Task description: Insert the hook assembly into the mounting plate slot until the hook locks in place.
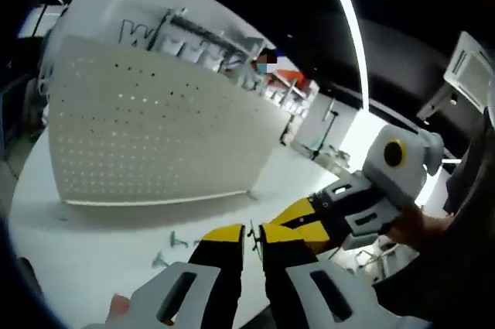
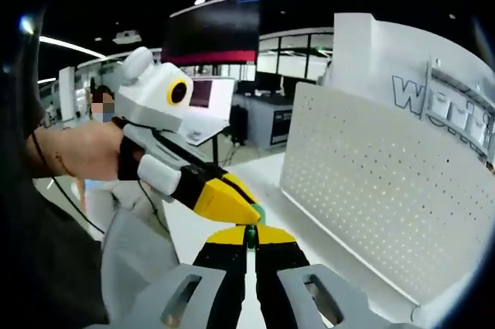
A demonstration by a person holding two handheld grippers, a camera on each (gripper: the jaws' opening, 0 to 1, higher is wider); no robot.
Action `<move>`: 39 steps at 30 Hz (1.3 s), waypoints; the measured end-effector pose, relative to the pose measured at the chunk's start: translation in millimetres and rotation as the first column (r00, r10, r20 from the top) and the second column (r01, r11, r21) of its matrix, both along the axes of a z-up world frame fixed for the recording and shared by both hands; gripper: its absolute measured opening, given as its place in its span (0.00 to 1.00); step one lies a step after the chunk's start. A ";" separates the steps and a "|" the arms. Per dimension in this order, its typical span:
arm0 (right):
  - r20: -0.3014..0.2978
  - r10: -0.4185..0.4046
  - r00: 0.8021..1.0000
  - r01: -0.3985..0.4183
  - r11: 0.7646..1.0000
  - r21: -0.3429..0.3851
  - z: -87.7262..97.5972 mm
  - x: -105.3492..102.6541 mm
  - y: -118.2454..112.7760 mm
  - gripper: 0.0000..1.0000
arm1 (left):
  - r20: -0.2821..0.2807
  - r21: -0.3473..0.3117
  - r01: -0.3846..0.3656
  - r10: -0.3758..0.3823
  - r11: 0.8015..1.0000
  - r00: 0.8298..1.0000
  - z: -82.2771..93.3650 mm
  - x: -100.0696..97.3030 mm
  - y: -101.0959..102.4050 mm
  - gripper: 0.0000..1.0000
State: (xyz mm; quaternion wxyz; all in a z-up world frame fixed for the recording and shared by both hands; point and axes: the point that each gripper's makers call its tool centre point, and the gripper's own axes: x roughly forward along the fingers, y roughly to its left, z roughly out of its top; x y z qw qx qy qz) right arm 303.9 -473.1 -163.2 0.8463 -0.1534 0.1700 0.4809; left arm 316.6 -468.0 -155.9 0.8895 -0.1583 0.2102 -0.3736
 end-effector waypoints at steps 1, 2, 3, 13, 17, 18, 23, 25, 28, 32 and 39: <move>-0.005 -0.003 1.000 0.004 1.000 0.001 -0.9 0.7 -1.4 0.00 | -0.005 -0.012 -0.015 0.015 1.000 1.000 0.9 1.5 0.9 0.28; -0.007 -0.008 1.000 0.008 1.000 0.001 -1.4 1.6 -3.2 0.00 | -0.004 -0.013 -0.020 0.020 1.000 1.000 1.2 2.3 1.6 0.34; -0.006 -0.010 1.000 0.010 1.000 0.000 -1.5 2.3 -4.3 0.00 | 0.000 -0.010 -0.021 0.021 1.000 1.000 1.6 2.6 2.1 0.38; -0.001 -0.044 0.999 0.044 0.999 -0.009 -3.2 10.1 -15.6 0.00 | 0.010 -0.009 0.011 -0.011 1.000 1.000 3.6 -4.0 -4.8 0.69; -0.002 -0.054 0.999 0.054 0.999 -0.007 -3.8 11.7 -18.2 0.00 | 0.042 0.000 0.054 -0.054 0.999 0.998 11.2 -9.9 -15.7 0.75; -0.003 -0.056 0.998 0.056 0.998 -0.006 -3.9 11.9 -18.6 0.00 | 0.040 0.000 0.060 -0.060 0.998 0.997 11.5 -10.5 -18.2 0.79; -0.001 -0.060 0.998 0.060 0.998 -0.011 -5.0 13.7 -20.7 0.00 | 0.059 0.002 0.097 -0.097 0.995 0.994 13.4 -15.2 -30.1 0.94; -0.003 -0.062 0.998 0.062 0.998 -0.007 -5.1 14.2 -21.6 0.00 | 0.059 0.005 0.111 -0.111 0.994 0.992 13.4 -17.4 -32.9 0.97; 0.002 -0.064 0.998 0.064 0.998 -0.007 -5.6 15.1 -23.0 0.00 | 0.049 -0.004 0.124 -0.124 0.992 0.991 14.4 -19.9 -34.8 1.00; -0.004 -0.071 0.997 0.071 0.997 -0.001 -5.8 16.7 -24.1 0.00 | 0.086 -0.020 0.130 -0.128 0.991 0.988 23.0 -22.5 -36.0 1.00; -0.034 -0.128 0.991 0.130 0.989 0.065 -3.0 27.8 -33.0 0.00 | 0.172 -0.064 0.104 -0.092 0.993 0.981 43.2 -20.8 -36.6 1.00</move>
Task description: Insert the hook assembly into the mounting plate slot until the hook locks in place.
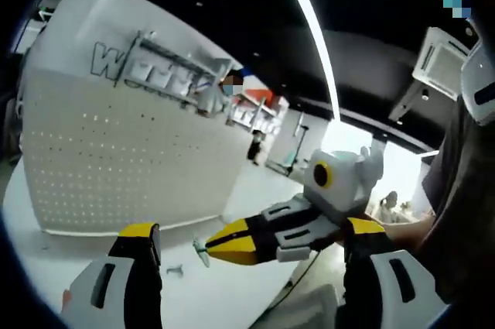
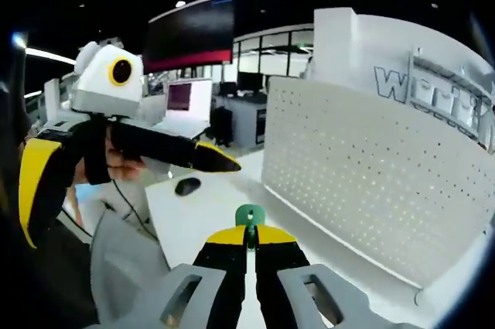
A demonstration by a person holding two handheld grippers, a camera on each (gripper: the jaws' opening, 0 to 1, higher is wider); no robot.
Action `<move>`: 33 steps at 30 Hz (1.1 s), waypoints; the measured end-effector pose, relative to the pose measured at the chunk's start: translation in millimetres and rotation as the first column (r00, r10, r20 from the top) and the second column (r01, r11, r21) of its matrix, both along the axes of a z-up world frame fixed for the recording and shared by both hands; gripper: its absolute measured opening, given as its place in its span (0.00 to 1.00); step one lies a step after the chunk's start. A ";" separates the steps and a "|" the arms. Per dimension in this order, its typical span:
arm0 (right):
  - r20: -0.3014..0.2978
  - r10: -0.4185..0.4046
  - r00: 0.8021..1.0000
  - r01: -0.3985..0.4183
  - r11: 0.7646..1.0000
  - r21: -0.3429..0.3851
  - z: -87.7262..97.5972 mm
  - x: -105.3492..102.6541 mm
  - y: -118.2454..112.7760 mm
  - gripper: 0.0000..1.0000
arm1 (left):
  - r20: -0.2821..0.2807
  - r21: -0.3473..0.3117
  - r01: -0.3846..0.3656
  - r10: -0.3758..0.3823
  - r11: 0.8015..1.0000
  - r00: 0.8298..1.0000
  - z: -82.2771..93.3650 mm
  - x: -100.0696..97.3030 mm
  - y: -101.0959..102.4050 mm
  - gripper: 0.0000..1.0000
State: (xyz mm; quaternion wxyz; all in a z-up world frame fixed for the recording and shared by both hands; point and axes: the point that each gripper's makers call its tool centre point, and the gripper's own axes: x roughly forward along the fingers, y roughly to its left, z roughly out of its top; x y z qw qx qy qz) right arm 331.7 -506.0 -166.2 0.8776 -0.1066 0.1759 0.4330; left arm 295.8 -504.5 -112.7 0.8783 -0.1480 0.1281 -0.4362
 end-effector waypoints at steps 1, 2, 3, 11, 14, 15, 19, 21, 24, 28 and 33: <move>0.001 -0.008 1.000 0.008 1.000 0.007 0.7 1.9 -1.6 0.00 | 0.009 0.049 -0.019 0.019 0.999 1.000 -5.7 2.5 3.3 1.00; -0.001 -0.017 1.000 0.017 1.000 0.014 1.4 3.7 -3.3 0.00 | 0.019 0.105 -0.053 0.051 0.993 0.999 -12.3 5.8 7.5 1.00; -0.002 -0.027 1.000 0.027 0.999 0.025 2.8 6.3 -5.6 0.00 | 0.033 0.135 -0.076 0.072 0.988 0.997 -15.5 8.1 10.1 1.00; -0.018 -0.172 0.985 0.171 0.957 0.234 25.1 38.6 -26.6 0.00 | 0.068 0.215 -0.156 0.144 0.964 0.987 -34.1 9.6 13.2 1.00; 0.019 -0.246 0.969 0.234 0.940 0.250 29.0 58.7 -43.1 0.00 | 0.060 0.193 -0.179 0.170 0.965 0.984 -36.7 10.0 15.7 1.00; 0.040 -0.275 0.961 0.257 0.933 0.252 30.7 67.2 -50.1 0.00 | 0.060 0.184 -0.189 0.181 0.965 0.982 -37.1 10.4 17.0 1.00; 0.107 -0.367 0.924 0.331 0.908 0.257 38.4 94.1 -71.2 0.00 | 0.050 0.179 -0.190 0.184 0.965 0.982 -38.2 10.7 18.5 1.00; 0.118 -0.405 0.907 0.363 0.891 0.271 42.1 105.8 -79.7 0.00 | 0.044 0.183 -0.186 0.181 0.965 0.982 -39.0 10.5 18.8 1.00; 0.160 -0.445 0.881 0.398 0.880 0.259 47.8 122.2 -90.4 0.00 | 0.044 0.181 -0.188 0.183 0.965 0.982 -38.9 11.5 20.1 1.00; 0.163 -0.516 0.841 0.455 0.837 0.305 61.2 144.0 -104.1 0.00 | 0.029 0.180 -0.185 0.183 0.966 0.983 -42.1 13.0 21.2 1.00; 0.213 -0.552 0.806 0.486 0.824 0.292 73.5 167.0 -110.7 0.00 | 0.014 0.180 -0.184 0.185 0.966 0.983 -45.4 13.8 23.6 1.00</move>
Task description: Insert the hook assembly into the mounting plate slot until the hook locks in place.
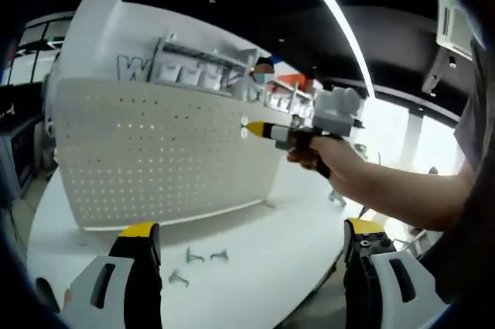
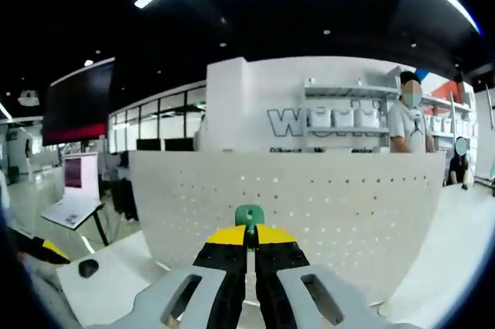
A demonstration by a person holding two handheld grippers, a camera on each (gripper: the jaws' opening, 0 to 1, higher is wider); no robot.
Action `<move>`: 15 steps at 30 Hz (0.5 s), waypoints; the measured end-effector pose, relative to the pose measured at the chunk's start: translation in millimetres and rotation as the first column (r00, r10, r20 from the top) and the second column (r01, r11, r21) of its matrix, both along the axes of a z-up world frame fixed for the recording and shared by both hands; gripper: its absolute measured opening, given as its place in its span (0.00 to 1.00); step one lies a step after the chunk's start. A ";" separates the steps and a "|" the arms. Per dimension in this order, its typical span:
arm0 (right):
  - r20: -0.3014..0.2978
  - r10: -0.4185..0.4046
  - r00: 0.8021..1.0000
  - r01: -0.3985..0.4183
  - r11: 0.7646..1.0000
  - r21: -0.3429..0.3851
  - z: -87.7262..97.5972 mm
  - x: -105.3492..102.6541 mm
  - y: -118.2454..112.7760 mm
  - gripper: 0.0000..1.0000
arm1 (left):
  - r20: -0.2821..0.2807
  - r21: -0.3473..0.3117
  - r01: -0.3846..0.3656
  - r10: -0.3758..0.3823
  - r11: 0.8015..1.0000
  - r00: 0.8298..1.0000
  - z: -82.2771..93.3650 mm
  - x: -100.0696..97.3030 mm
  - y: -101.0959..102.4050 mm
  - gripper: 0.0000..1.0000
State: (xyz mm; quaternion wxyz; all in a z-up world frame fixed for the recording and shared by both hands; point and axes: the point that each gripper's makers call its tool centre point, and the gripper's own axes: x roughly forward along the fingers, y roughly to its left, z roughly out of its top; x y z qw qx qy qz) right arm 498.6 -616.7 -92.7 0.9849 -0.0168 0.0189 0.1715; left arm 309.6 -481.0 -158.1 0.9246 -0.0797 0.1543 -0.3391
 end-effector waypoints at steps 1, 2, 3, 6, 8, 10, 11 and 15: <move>0.008 -0.006 1.000 0.006 1.000 -0.001 2.4 3.3 -0.3 0.00 | -0.002 0.002 -0.001 0.001 1.000 1.000 -0.9 0.7 1.1 1.00; 0.020 -0.020 1.000 0.020 1.000 -0.004 5.9 7.8 -1.7 0.00 | -0.006 0.003 -0.006 0.006 1.000 1.000 -2.1 2.0 3.3 1.00; 0.027 -0.027 0.999 0.027 1.000 -0.003 7.7 10.6 -2.2 0.00 | -0.008 0.001 -0.010 0.010 1.000 1.000 -2.5 3.1 4.8 1.00; 0.045 -0.049 0.998 0.049 0.999 0.002 12.1 22.7 -3.4 0.00 | -0.015 -0.011 -0.017 0.017 1.000 1.000 -2.7 6.8 8.7 1.00; 0.056 -0.062 0.996 0.062 0.998 0.006 14.8 29.5 -3.9 0.00 | -0.015 -0.011 -0.021 0.021 1.000 1.000 -2.7 9.0 10.9 1.00; 0.063 -0.069 0.996 0.069 0.998 0.009 17.0 36.5 -3.3 0.00 | -0.014 -0.010 -0.028 0.028 1.000 1.000 -2.4 11.0 13.6 1.00; 0.068 -0.073 0.995 0.073 0.997 0.011 18.2 39.1 -3.1 0.00 | -0.015 -0.012 -0.029 0.029 1.000 0.999 -2.5 11.9 14.5 1.00; 0.079 -0.085 0.993 0.084 0.996 0.017 20.1 53.1 -0.9 0.00 | -0.024 -0.008 -0.033 0.033 0.999 0.999 -5.7 16.1 17.3 1.00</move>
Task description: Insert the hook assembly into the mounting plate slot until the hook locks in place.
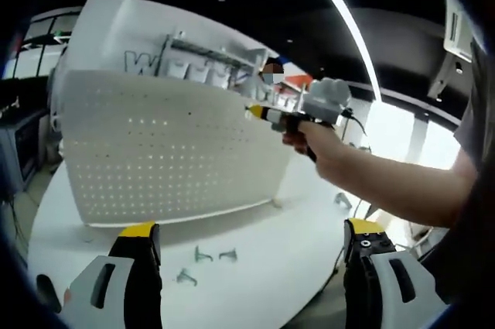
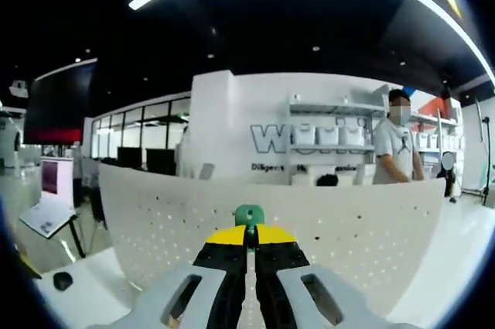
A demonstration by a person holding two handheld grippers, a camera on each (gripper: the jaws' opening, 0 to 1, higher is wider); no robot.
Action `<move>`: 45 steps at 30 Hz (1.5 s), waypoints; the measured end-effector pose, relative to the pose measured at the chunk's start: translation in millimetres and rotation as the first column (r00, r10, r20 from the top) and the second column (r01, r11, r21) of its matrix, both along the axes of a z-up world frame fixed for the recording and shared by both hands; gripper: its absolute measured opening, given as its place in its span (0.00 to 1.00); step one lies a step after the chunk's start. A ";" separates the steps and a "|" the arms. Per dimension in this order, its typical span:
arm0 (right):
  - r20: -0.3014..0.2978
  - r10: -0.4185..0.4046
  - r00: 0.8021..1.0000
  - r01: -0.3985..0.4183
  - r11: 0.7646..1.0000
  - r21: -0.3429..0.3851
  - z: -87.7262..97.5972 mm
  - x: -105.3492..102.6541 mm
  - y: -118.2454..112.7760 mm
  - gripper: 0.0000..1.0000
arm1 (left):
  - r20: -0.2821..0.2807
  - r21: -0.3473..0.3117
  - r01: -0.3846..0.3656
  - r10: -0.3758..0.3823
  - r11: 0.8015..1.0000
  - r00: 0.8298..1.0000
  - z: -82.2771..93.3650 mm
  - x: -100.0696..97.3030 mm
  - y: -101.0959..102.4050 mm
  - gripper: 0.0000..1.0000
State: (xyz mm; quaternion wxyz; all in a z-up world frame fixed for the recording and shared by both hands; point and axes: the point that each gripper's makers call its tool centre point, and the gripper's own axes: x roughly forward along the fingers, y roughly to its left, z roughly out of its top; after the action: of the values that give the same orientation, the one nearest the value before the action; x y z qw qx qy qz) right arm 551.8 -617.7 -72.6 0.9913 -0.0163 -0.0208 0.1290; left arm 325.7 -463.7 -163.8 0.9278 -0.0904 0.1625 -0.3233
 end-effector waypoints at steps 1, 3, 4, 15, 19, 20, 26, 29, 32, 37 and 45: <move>0.001 -0.001 1.000 0.001 1.000 -0.001 0.0 1.3 0.3 0.00 | -0.001 0.001 -0.001 0.001 1.000 1.000 -0.5 0.9 0.7 1.00; 0.009 -0.002 1.000 0.002 1.000 -0.003 1.6 6.6 1.9 0.00 | -0.001 0.002 -0.004 0.004 1.000 1.000 -0.5 3.0 2.6 1.00; 0.011 0.000 1.000 0.000 1.000 -0.012 1.4 9.7 3.4 0.00 | -0.002 0.003 -0.004 0.004 1.000 1.000 -0.2 3.8 3.5 1.00; 0.033 0.003 0.999 -0.003 1.000 0.002 -3.5 31.6 23.6 0.00 | -0.019 0.007 -0.035 0.035 0.999 0.999 -6.1 12.0 19.5 1.00; 0.030 -0.009 1.000 0.008 1.000 0.023 -8.0 37.9 26.4 0.00 | -0.030 -0.001 -0.054 0.054 0.999 0.998 -6.9 16.4 25.5 1.00; 0.031 -0.011 0.999 0.010 1.000 0.024 -8.4 38.7 27.1 0.00 | -0.029 -0.001 -0.055 0.055 0.998 0.998 -6.6 17.2 25.9 1.00; 0.037 -0.039 0.999 0.038 0.999 0.027 -13.4 44.8 27.5 0.00 | -0.028 -0.002 -0.059 0.059 0.998 0.998 -6.0 19.8 26.1 1.00; 0.045 -0.075 0.996 0.073 0.997 0.038 -15.0 43.7 24.5 0.00 | -0.040 0.000 -0.056 0.056 0.998 0.998 -9.2 19.9 25.1 1.00; 0.039 -0.090 0.995 0.088 0.994 0.067 -18.4 44.0 25.8 0.00 | -0.041 0.005 -0.054 0.054 0.999 0.998 -9.9 19.7 24.9 1.00; 0.041 -0.110 0.993 0.108 0.993 0.038 -23.0 43.2 26.9 0.00 | -0.046 0.000 -0.062 0.062 0.998 0.997 -10.4 20.6 26.5 1.00; 0.037 -0.132 0.991 0.130 0.991 0.035 -27.3 42.7 28.9 0.00 | -0.050 -0.007 -0.062 0.061 0.998 0.997 -9.9 20.7 24.9 1.00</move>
State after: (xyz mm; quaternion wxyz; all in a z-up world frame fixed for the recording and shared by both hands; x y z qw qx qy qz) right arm 594.5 -588.7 -99.9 0.9972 -0.0041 -0.0410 0.0629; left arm 346.4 -438.8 -173.7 0.9326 -0.1073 0.1812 -0.2930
